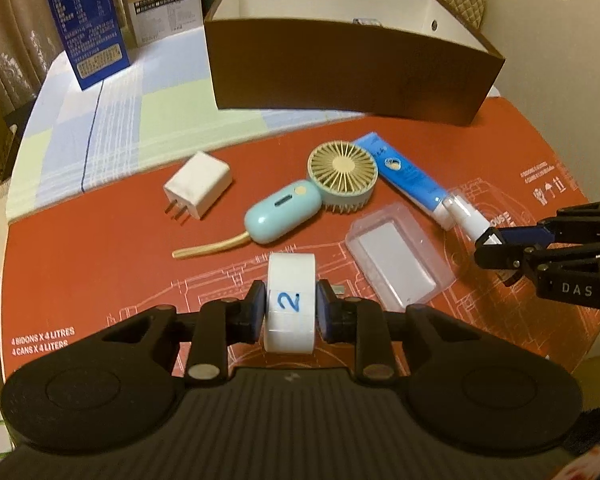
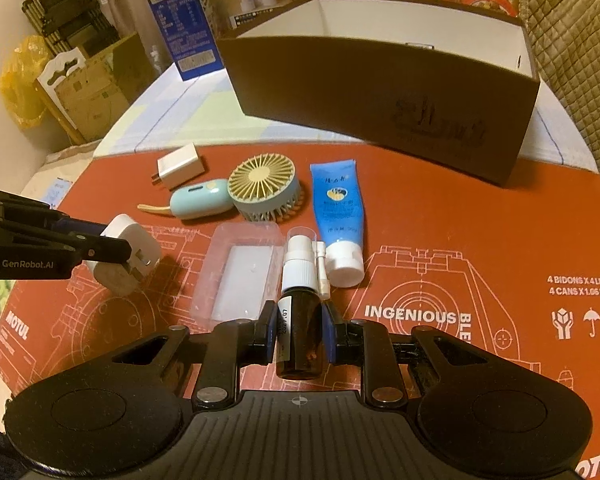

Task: Organize rigid objects
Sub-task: 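Carry the white cube and spray bottle into the cardboard box with both grippers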

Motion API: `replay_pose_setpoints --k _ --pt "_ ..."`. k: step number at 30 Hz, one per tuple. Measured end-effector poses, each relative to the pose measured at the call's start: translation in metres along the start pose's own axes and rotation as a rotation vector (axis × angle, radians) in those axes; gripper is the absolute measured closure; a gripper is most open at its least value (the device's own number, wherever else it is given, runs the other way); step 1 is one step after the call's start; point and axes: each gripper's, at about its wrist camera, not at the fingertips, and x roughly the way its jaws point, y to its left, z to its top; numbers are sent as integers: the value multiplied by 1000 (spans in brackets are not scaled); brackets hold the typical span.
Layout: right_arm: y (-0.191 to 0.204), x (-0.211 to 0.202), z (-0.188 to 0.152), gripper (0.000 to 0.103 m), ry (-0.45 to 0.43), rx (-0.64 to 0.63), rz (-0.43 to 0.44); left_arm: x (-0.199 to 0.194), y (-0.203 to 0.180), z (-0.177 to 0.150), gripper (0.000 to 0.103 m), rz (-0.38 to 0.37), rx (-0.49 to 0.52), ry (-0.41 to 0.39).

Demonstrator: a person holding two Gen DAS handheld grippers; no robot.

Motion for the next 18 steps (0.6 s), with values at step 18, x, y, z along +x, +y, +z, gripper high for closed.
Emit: replay_pose_setpoints --k 18 --pt "-7 -33 42 83 -111 24 15 -27 -7 51 80 -38 69 -113"
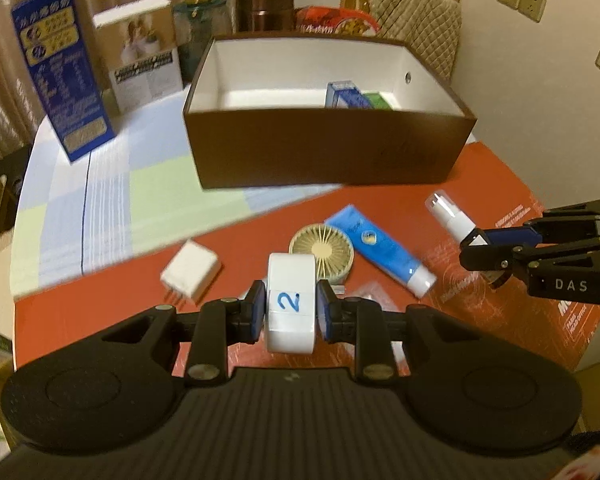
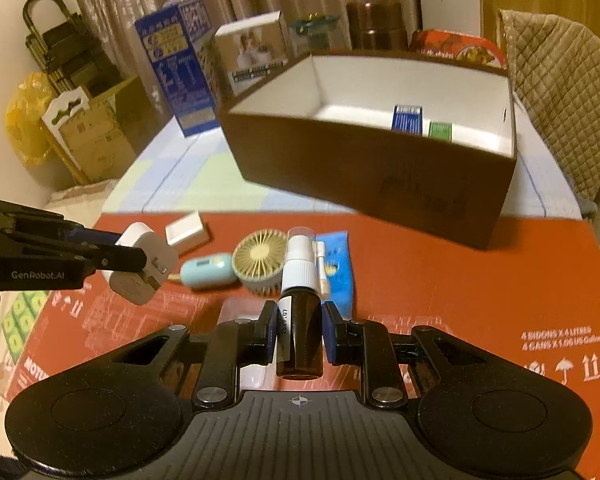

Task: Organize rigid objects
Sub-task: 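Carry the white cube and spray bottle into the cardboard box with both grippers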

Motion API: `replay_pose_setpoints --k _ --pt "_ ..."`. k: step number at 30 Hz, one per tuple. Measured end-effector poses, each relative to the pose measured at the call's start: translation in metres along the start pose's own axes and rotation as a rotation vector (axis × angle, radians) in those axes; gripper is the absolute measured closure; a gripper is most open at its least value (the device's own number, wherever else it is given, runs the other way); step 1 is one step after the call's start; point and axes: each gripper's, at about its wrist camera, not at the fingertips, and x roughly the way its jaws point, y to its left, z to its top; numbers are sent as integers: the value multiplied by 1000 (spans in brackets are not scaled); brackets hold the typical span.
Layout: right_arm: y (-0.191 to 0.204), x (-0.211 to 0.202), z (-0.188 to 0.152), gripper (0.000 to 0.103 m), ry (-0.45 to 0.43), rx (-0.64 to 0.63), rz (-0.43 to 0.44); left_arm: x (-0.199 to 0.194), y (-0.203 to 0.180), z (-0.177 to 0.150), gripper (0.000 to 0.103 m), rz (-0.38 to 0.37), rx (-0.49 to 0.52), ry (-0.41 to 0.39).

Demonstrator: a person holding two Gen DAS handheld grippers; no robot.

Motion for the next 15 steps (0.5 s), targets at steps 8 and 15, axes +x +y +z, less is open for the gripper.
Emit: replay_pose_setpoints --k 8,15 --pt "-13 -2 37 83 -51 18 -6 2 -5 46 80 -22 59 -63" --pt "-28 5 74 83 -93 41 -21 14 -9 93 80 -37 103 -110"
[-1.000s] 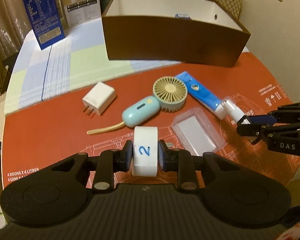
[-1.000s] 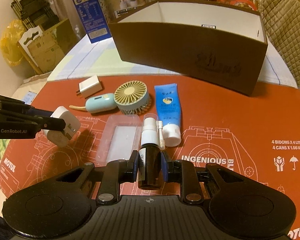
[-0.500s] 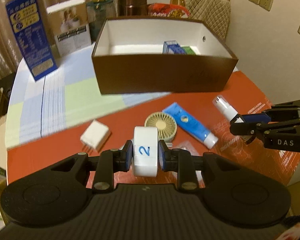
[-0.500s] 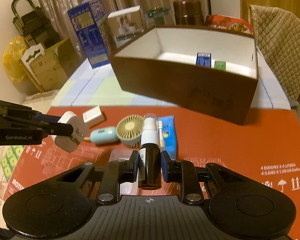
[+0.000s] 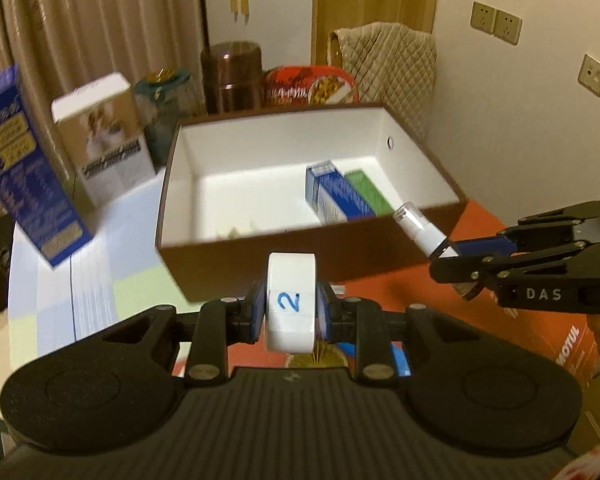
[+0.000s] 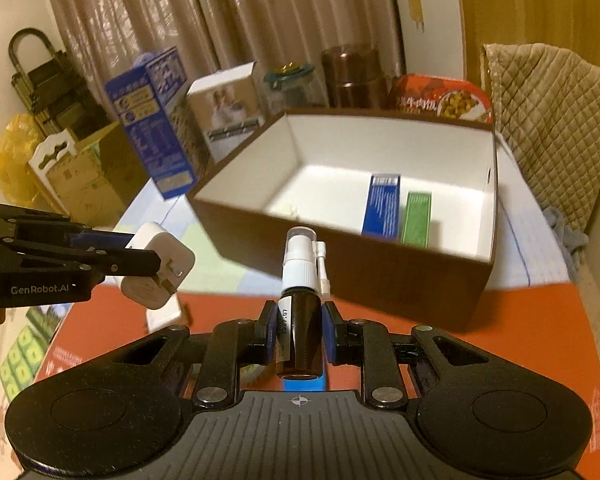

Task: Organize rigid objects
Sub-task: 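Carry the white cube and spray bottle into the cardboard box with both grippers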

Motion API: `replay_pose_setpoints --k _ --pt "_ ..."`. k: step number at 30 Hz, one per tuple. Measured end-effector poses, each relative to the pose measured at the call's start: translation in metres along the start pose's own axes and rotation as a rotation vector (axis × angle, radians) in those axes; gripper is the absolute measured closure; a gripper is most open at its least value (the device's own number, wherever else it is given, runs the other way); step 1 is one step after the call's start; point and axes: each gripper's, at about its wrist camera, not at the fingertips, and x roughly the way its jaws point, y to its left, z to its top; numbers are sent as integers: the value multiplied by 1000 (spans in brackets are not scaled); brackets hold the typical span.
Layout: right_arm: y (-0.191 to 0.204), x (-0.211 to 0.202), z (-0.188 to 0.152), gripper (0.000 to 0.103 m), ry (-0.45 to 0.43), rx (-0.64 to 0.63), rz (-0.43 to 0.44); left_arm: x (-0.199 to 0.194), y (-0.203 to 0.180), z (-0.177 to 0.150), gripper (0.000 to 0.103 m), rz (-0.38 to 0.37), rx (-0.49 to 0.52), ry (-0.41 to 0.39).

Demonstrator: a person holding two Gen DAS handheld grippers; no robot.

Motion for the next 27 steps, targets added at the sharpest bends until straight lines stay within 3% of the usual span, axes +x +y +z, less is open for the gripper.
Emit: replay_pose_setpoints --k 13,27 --pt "-17 49 63 83 -17 35 -17 52 18 72 80 7 30 -42" --pt "-35 137 103 83 55 79 -84 147 46 108 80 23 28 48"
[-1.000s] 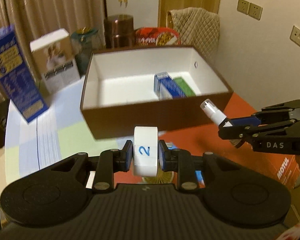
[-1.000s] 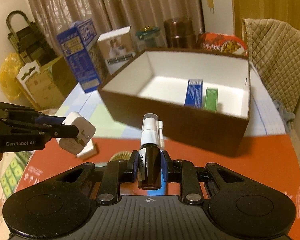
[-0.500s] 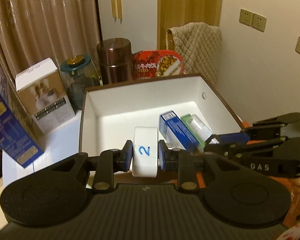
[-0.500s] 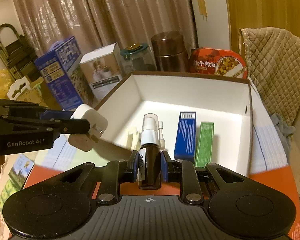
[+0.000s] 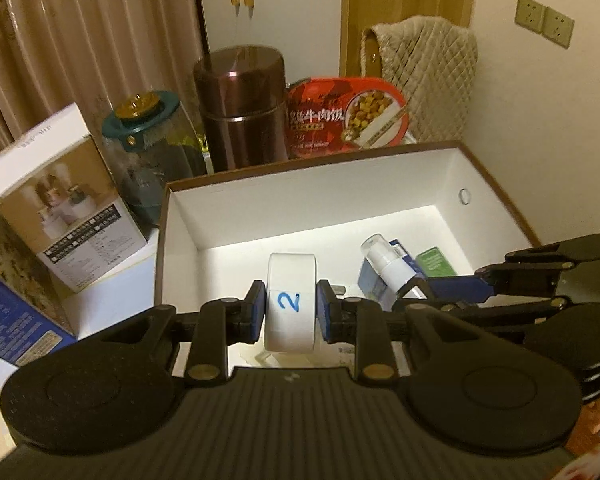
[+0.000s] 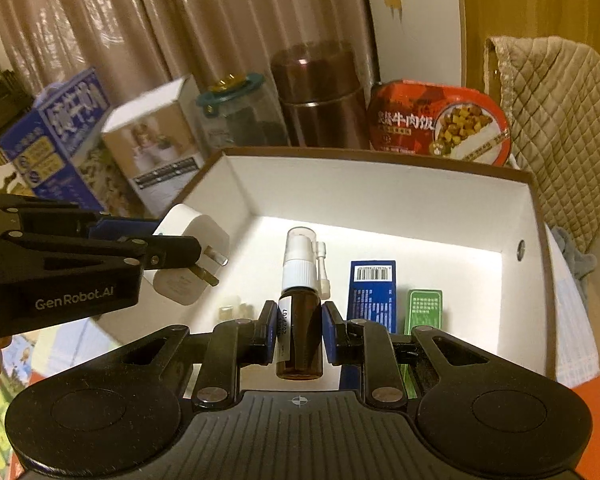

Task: Organize rigid objects
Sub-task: 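Carry the white cube and spray bottle into the cardboard box with both grippers, then open both grippers to drop the white cube and spray bottle inside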

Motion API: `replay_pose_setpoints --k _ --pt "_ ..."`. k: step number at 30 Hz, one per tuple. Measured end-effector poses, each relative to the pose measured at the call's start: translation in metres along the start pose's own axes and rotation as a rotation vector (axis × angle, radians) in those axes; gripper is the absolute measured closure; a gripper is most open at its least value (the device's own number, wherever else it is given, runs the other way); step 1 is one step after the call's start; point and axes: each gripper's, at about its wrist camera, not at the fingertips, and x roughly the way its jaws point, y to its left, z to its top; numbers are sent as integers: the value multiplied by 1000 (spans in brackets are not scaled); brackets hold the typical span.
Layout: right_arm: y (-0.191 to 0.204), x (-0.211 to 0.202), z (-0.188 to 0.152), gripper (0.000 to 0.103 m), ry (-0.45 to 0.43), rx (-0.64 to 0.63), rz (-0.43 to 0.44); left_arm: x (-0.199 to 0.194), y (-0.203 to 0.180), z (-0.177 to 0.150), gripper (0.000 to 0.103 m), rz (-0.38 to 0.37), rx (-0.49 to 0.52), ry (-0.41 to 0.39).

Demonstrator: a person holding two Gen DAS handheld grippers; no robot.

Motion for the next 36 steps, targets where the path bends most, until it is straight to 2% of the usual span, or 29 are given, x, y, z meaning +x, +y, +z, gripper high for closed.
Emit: replay_pose_setpoints --k 8,20,26,30,33,36 --pt "-12 40 10 83 59 5 -33 48 9 6 80 -6 -8 60" --pt "-21 67 12 83 89 17 -44 84 15 10 80 -29 -31 103" --pt "-21 73 13 83 90 20 -46 93 15 10 80 -25 -11 94" --pt "-22 74 14 83 76 36 -47 90 18 12 69 -24 -29 83" --pt "-21 70 16 83 54 42 -47 85 22 12 68 -30 -41 85" --pt "-20 66 16 74 50 29 -45 79 24 9 67 -25 -48 89"
